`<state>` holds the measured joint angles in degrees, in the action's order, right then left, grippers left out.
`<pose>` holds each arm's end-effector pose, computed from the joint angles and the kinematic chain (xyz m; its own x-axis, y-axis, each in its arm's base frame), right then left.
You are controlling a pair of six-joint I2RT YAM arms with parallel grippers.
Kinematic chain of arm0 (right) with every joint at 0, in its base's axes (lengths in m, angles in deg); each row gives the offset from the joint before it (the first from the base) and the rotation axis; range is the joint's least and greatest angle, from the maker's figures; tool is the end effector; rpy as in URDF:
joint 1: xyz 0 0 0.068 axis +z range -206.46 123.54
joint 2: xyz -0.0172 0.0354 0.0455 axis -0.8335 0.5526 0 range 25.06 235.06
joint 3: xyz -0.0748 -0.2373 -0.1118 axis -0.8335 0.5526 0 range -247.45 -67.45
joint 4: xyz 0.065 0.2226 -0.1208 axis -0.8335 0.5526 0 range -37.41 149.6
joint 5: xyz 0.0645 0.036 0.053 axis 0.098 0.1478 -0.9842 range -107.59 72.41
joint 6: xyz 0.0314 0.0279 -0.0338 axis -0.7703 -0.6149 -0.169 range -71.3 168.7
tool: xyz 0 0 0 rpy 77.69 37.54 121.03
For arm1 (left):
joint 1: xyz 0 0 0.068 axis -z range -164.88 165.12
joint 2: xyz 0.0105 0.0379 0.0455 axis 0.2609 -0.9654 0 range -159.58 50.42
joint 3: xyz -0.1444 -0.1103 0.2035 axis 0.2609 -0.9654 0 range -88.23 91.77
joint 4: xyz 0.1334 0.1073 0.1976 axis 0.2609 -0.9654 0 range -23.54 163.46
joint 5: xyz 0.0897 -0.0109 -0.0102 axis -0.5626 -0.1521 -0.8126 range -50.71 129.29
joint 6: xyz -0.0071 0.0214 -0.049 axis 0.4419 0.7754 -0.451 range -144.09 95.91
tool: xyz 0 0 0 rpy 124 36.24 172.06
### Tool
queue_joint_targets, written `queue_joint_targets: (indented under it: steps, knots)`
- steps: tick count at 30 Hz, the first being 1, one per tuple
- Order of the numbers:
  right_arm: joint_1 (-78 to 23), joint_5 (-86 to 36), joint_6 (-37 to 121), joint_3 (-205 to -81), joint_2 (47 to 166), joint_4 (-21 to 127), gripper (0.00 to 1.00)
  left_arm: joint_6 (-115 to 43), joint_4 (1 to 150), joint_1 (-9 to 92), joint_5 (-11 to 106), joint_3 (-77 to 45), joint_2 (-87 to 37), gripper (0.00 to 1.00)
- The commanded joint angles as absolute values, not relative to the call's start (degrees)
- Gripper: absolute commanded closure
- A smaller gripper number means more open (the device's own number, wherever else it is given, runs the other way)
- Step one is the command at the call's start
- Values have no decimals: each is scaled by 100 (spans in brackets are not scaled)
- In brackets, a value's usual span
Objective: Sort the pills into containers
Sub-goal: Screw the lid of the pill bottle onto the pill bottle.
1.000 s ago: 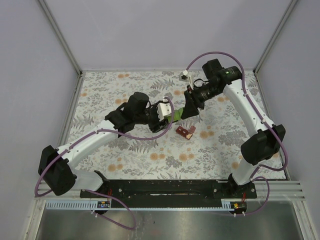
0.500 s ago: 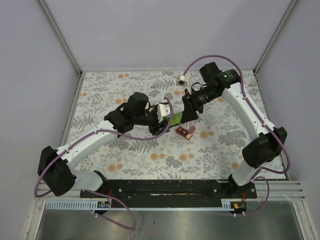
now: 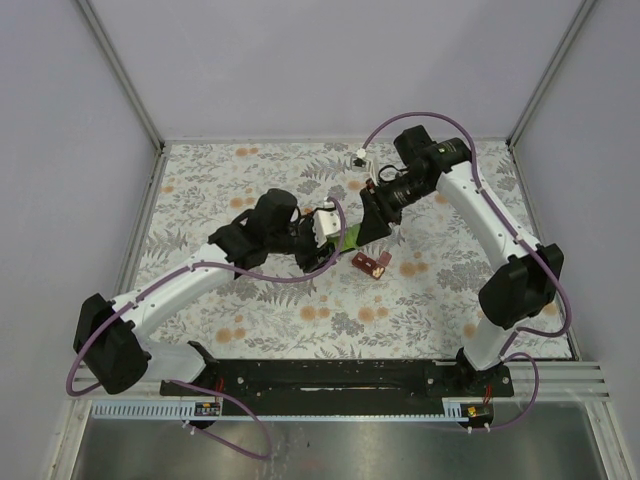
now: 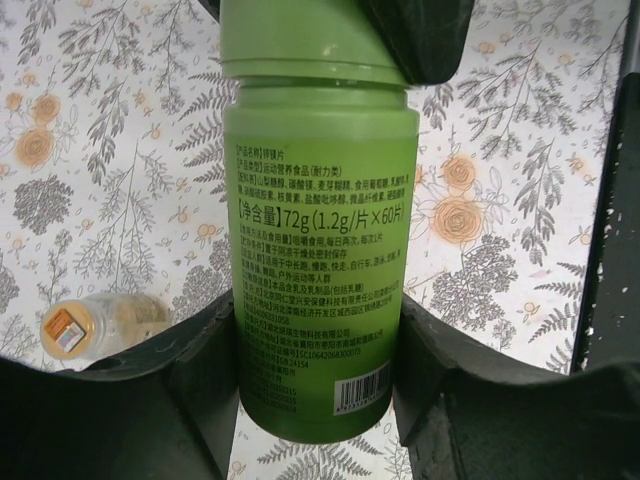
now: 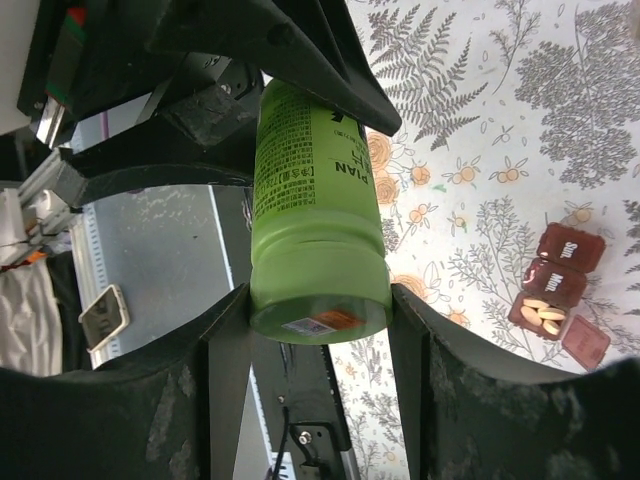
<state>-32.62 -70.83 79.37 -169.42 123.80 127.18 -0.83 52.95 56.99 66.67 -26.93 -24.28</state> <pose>0.2920 0.1603 0.3579 -0.5025 -0.5558 -0.6623 -0.8517 0.1864 0.4898 0.2051 -0.2060 0.3108 -0.0353 0.5025 -0.8638 0.9696 0.2265 0.0921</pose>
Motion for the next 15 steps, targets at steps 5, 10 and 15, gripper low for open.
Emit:
queue_joint_targets:
  steps: [5, 10, 15]
  knots:
    - [-3176, -7771, 7129, -17002, 12675, 12529, 83, -159, 6440, 5942, 5644, -2671, -2148, 100]
    - [-3176, -7937, 6593, -16852, 12850, 12325, 83, -326, 6678, 6056, 5073, -2741, -2148, 100]
    - [-3176, -8105, 6435, -17019, 13158, 12537, 83, -89, 6704, 6241, 4440, -2741, -2165, 100]
